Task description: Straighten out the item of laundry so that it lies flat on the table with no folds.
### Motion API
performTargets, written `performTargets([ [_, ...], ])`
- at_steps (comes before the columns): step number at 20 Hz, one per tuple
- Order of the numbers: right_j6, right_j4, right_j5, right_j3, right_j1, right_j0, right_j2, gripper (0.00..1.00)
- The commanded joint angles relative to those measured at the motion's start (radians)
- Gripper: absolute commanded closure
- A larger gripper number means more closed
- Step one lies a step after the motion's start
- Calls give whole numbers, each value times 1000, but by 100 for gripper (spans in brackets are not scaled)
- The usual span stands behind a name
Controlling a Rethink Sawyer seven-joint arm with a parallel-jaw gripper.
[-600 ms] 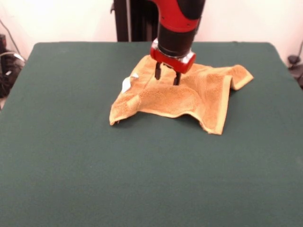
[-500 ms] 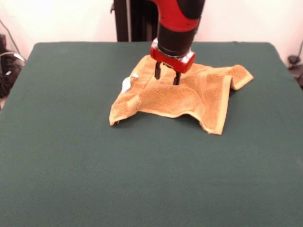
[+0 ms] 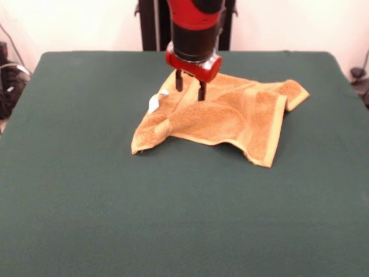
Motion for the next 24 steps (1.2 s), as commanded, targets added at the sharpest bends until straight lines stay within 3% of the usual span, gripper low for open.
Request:
performTargets([
  [1, 25, -45, -125, 117, 68, -27, 226, 0],
  [6, 78, -81, -157, 56, 136, 48, 161, 0],
  [13, 113, -42, -92, 46, 188, 72, 150, 0],
  [24, 135, -42, 6, 35, 192, 126, 45, 0],
])
